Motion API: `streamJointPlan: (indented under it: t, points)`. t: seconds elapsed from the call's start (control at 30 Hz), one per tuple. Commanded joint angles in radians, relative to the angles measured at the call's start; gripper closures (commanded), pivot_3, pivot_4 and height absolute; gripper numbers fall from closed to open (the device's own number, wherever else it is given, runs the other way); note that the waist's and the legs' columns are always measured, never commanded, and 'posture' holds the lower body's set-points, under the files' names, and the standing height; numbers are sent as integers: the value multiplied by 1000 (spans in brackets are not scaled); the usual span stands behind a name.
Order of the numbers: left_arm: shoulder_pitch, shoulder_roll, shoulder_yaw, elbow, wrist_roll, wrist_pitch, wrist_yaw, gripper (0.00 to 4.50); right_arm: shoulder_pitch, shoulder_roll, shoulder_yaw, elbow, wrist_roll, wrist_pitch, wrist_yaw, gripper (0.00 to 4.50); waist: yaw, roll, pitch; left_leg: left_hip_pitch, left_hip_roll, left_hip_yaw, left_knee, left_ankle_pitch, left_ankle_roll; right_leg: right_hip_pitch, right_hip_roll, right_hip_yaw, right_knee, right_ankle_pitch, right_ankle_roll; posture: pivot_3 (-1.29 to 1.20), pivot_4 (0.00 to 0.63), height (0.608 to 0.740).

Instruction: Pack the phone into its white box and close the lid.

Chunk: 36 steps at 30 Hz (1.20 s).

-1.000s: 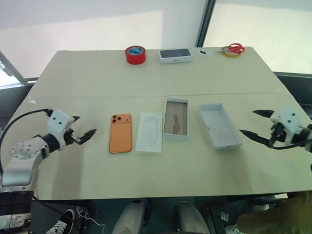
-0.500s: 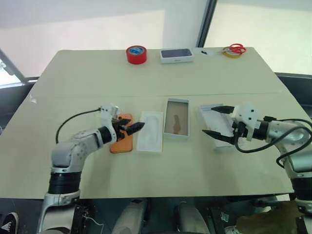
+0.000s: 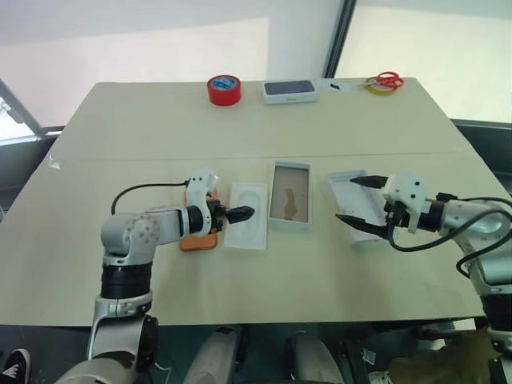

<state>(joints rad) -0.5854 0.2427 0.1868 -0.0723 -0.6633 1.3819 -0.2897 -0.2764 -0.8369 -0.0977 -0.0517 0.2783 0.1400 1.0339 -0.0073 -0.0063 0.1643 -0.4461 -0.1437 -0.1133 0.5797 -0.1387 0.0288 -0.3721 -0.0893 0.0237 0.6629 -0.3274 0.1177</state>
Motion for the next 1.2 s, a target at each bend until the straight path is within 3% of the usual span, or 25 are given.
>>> streamJointPlan:
  t: [0.03, 0.2, 0.27, 0.5, 0.87, 1.1, 1.2]
  points:
    - [-48, -16, 35, 50, -5, 49, 17, 0, -5, -9, -34, -14, 3, -19, -12, 27, 0, 0, 0, 0, 0, 0, 0, 0, 0, 0, 0, 0, 0, 0, 0, 0, 150, 736]
    - [-80, -76, 88, 102, -8, 67, 36, 0, -5, -8, -31, -17, -2, -27, -23, 27, 8, -1, 0, 0, 0, 0, 1, 0, 0, 1, 0, 0, 0, 0, 0, 0, 150, 736]
    - [-72, -88, 109, 118, -7, 75, 42, 859, -6, -9, -32, -19, -3, -29, -26, 0, 14, -1, 0, 0, 0, 0, 1, 0, 0, 1, 0, 0, 0, 0, 0, 0, 150, 736]
    - [-50, -103, 172, 147, 1, 108, 68, 4479, -5, -13, -29, -28, -2, -32, -31, 0, 19, -1, 0, 0, 0, 0, 1, 0, -1, 0, 0, 0, 0, 0, 0, 0, 150, 736]
    - [-121, -107, 299, 119, -18, 153, 93, 4479, -74, 52, 153, -9, -44, -61, 67, 0, 15, -2, 1, 0, 0, 0, 1, 1, -2, 0, 1, -1, 1, 0, 1, 0, 150, 736]
    - [-172, -109, 354, 67, -12, 125, 118, 4479, -199, 141, 301, 150, -145, -53, 95, 0, 20, -4, 2, 0, 0, -1, 1, 1, -2, 0, 1, -1, 1, 1, 2, 0, 150, 736]
    - [-161, -103, 353, 40, -10, 124, 124, 4500, -230, 161, 319, 191, -134, -29, 125, 805, 21, -5, 2, 0, 0, -1, 1, 2, -3, 0, 1, -1, 1, 1, 2, 0, 150, 736]
